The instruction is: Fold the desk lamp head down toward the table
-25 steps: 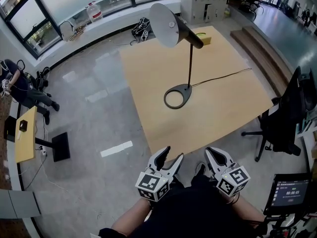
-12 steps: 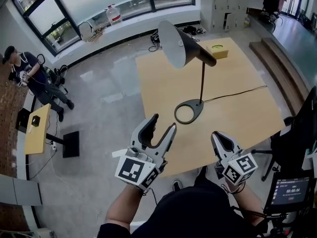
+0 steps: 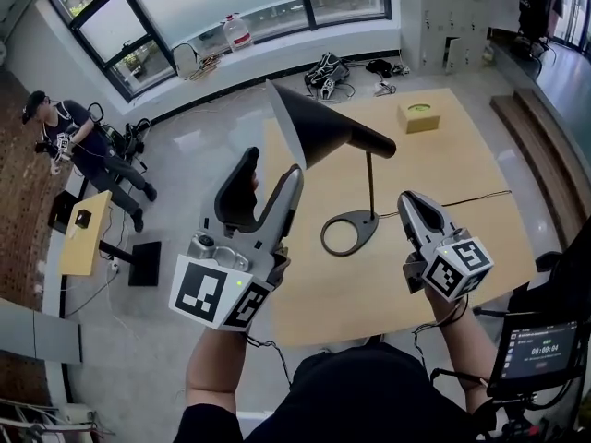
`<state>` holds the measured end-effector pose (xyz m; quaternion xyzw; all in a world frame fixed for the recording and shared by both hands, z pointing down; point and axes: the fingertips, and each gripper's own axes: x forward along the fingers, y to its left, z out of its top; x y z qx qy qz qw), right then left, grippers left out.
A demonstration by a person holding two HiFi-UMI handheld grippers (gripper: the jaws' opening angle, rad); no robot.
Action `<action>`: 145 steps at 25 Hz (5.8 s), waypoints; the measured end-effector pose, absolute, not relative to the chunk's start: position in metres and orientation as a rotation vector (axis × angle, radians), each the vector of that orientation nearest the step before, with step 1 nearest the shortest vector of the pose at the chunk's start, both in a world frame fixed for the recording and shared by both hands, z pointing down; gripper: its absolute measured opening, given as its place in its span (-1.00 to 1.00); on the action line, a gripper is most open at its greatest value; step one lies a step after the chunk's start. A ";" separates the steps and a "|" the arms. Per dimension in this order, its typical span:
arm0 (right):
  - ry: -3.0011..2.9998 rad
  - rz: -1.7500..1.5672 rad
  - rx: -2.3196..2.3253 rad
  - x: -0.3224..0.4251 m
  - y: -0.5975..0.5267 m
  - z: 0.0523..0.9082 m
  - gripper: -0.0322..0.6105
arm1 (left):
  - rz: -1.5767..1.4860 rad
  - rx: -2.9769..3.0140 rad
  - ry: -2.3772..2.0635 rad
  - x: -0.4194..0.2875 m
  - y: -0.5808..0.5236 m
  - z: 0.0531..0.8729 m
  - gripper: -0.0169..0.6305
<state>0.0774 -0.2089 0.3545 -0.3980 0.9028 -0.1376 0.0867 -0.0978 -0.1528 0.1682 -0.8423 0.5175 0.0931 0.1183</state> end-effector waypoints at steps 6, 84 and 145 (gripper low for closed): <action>2.625 -0.501 -1.123 0.092 -0.262 0.351 -0.83 | 0.248 -2.432 1.537 -0.093 -0.172 0.139 -0.21; 2.578 -0.688 -1.072 0.078 -0.334 0.362 -0.48 | 0.444 -3.043 1.493 -0.136 -0.197 0.209 -0.70; 2.706 -0.268 -1.161 0.083 -0.331 0.283 -0.58 | 0.776 -3.474 1.698 -0.130 -0.184 0.440 -0.73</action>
